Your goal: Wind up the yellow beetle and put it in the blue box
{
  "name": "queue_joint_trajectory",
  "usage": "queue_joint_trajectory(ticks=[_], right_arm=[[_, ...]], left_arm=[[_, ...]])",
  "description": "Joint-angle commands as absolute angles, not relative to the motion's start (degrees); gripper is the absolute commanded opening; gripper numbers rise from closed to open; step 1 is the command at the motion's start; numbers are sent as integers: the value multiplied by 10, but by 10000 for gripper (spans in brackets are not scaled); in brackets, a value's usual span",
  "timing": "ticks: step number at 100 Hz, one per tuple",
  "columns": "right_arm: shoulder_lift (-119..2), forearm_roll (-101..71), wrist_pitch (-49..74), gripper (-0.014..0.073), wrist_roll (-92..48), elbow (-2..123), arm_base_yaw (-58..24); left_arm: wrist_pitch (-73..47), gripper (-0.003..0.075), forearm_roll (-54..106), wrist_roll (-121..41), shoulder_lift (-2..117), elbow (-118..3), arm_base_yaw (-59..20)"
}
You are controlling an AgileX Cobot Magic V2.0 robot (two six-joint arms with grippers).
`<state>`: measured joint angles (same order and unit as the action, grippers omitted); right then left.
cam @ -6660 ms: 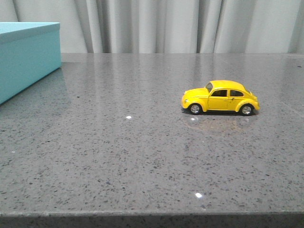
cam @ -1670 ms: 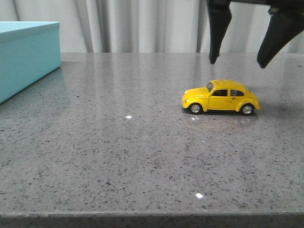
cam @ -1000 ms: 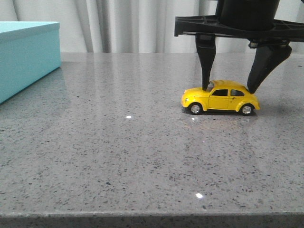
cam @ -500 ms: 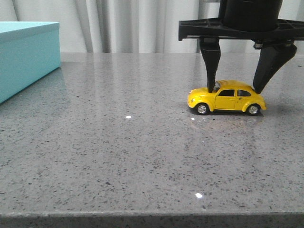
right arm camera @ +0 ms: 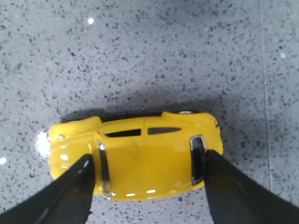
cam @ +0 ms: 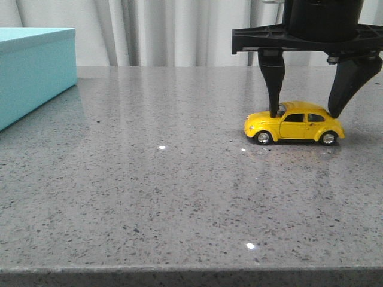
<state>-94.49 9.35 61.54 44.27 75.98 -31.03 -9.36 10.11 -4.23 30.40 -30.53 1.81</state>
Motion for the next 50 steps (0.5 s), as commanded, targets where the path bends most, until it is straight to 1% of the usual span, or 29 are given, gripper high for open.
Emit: queue_joint_trajectory(ticks=[1,13,32,50], right_arm=[[-934,131,635,498,444,749,-296],[-933,131,635,482,442,742,-276],[-933,137,638,392,432,742,-261],[-928,167,657,381,432,741,-260]], left_arm=[[-47,354,107,-40,309,-326,15],[-47,354,107,-40,309,-326,15],[-47,354,107,-40,309,-326,15],[-47,354,107,-40,309,-326,15]])
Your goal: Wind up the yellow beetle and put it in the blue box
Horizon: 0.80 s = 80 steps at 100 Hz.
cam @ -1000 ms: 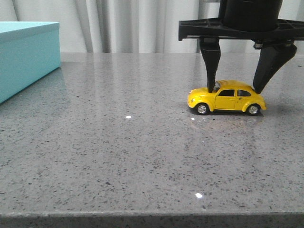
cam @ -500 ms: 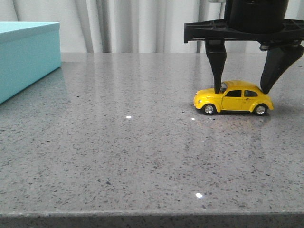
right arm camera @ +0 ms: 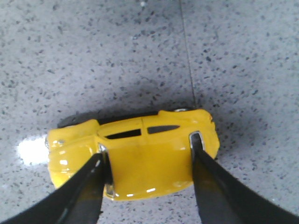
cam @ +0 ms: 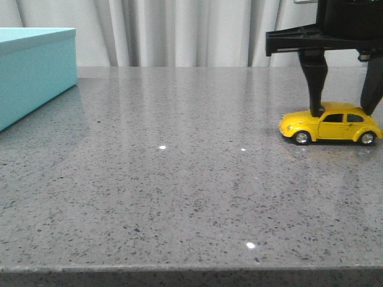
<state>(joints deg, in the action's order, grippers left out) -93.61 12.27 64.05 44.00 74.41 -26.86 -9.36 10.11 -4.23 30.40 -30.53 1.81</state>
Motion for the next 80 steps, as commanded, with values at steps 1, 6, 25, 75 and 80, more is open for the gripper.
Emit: queue_joint_trajectory(ticks=[1,6,25,75,80], right_arm=[[-928,167,658,381,432,740,-260],[-924,167,657,381,432,738,-259],[-908,168,657,381,432,716,-238],[-829,169,625,381,408,682,-194],[-809,164,633,381,408,698,-201]], left_arm=[[-47,354,107,-40,309,-326,15],[-47,354,107,-40,309,-326,15],[-47,354,107,-40,309,-326,15],[-47,354,107,-40,309,-326,15],[-47,354,107,-40,309,-326,15]])
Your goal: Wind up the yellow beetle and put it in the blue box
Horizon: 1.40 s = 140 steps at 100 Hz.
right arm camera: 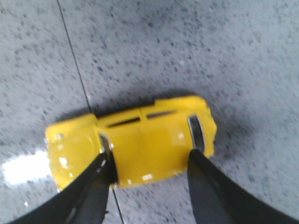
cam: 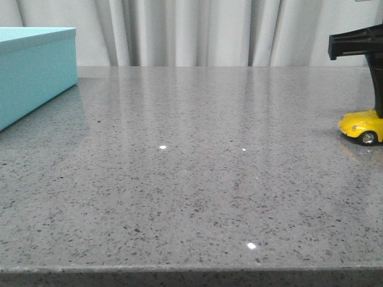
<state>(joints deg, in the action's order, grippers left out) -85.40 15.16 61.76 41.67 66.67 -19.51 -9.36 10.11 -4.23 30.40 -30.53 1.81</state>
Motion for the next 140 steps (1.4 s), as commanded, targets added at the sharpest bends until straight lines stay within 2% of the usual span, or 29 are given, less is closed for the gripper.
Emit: queue_joint_trajectory(ticks=[1,21,66,107,123,140], right_arm=[[-803,163,634,381,408,701,-202],[-720,151,637,381,407,759,-214],[-619,185,650,381,406,760,-214],[-505,189,609,381,387,692,-214],[-458,189,586,381,387,649,-214],[-419,189,576,381,387,620,-214]], left_arm=[[-47,354,107,-40,309,-326,15],[-47,354,107,-40,309,-326,15],[-56,354,108,-40,309,-326,15],[-22,354,124,-40,309,-330,15],[-91,354,121,-49,340,-370,12],[-176,355,121,-134,411,-441,-31]])
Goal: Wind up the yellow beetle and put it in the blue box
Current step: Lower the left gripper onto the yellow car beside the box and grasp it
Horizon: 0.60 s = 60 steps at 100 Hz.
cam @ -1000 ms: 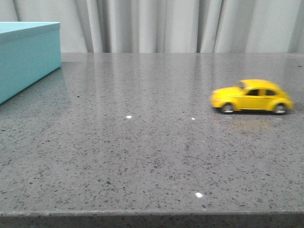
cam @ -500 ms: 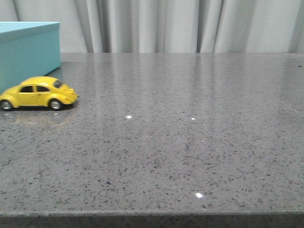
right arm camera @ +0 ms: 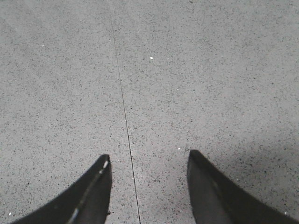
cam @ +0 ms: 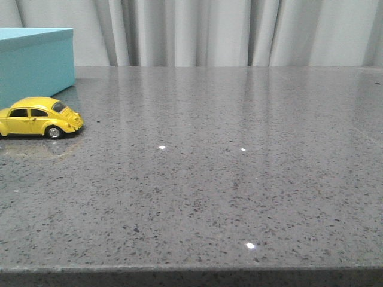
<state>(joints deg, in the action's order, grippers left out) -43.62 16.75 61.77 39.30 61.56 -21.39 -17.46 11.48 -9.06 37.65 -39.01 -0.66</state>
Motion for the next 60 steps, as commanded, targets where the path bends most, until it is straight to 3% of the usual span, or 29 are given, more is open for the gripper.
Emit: queue_joint_trajectory(ticks=[1,28,60], right_arm=[[-418,189,576,381,387,619,-214],[-399,174,575,381,387,617,-214],[-399,151,574,381,373,617,-214]], left_arm=[[-181,355,121,-137,415,-447,-34],[-280,467,121,-294,551,-557,-132],[-490,467,123,-430,718,-702,-158]])
